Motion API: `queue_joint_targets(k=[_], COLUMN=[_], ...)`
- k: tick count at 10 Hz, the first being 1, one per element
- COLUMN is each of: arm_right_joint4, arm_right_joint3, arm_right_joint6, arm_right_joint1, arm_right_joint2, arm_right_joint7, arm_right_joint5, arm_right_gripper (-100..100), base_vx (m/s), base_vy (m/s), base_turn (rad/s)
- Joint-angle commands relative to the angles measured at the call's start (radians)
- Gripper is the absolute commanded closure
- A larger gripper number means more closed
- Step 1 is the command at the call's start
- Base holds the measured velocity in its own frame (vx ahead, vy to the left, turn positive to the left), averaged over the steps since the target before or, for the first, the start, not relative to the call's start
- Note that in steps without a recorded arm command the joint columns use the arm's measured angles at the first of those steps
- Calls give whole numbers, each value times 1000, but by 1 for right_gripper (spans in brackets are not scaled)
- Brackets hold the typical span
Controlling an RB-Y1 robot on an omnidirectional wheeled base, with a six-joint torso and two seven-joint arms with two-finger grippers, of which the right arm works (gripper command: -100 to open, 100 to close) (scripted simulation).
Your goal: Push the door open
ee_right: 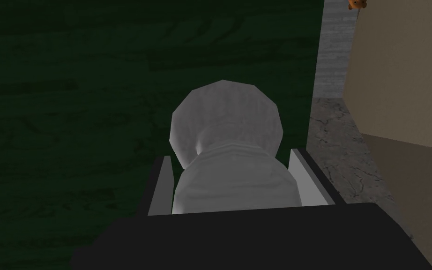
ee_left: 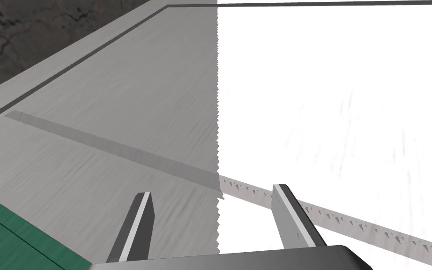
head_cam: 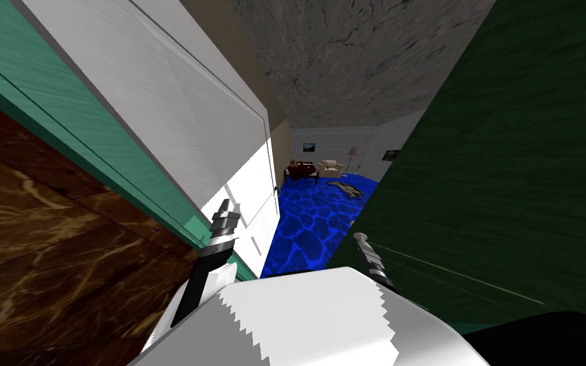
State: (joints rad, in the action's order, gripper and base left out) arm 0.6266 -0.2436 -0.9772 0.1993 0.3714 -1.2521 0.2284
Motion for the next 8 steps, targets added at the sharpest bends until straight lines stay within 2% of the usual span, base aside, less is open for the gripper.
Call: queue_joint_targets(k=[1, 3, 8], arm_right_joint4=[1, 1, 1], arm_right_joint3=[0, 0, 13], arm_right_joint6=[-3, -3, -3], arm_right_joint1=[1, 1, -11], arm_right_joint2=[-1, -1, -18], arm_right_joint7=[0, 0, 112], arm_right_joint5=[0, 0, 31], arm_right_gripper=[100, 100, 100], base_vx=[-20, -6, 23], base_vy=[10, 3, -24], base_turn=[-4, -2, -17])
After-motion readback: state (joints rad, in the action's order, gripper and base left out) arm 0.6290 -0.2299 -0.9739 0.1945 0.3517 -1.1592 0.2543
